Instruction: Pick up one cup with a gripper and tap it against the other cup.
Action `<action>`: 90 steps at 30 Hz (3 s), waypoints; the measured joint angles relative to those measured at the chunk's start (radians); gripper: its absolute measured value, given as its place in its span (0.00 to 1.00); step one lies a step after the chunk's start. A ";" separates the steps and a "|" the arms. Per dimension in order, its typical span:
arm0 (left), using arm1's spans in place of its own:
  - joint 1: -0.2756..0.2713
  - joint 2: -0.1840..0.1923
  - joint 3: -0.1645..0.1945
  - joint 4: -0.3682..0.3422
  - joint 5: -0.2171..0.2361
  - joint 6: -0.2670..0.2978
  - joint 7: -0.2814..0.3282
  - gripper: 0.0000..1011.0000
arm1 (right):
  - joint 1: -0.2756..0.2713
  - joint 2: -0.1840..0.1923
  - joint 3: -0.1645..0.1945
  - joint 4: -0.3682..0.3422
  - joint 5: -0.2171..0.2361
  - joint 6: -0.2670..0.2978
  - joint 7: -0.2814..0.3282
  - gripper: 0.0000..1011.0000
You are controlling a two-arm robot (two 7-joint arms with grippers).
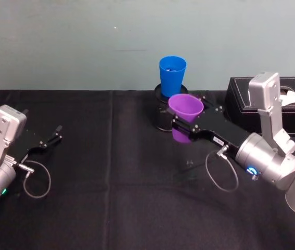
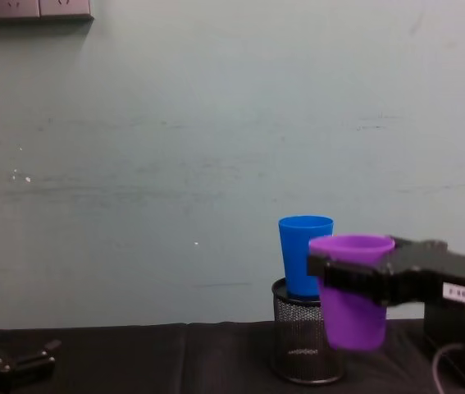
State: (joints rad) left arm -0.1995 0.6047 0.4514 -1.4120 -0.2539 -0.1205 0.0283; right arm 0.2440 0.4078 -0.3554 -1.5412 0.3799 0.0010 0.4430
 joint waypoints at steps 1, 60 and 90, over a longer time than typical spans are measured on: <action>0.000 0.000 0.000 0.000 0.000 0.000 0.000 0.99 | 0.001 0.000 0.001 -0.002 0.003 0.001 0.001 0.72; 0.000 0.000 0.000 0.000 0.000 0.000 0.000 0.99 | 0.009 -0.004 -0.001 -0.006 0.018 0.003 0.007 0.72; 0.000 0.000 0.000 0.000 0.000 0.000 0.000 0.99 | 0.009 -0.004 -0.001 -0.006 0.018 0.003 0.007 0.72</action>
State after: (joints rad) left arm -0.1995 0.6047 0.4514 -1.4120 -0.2539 -0.1205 0.0283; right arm 0.2526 0.4041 -0.3561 -1.5471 0.3979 0.0035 0.4504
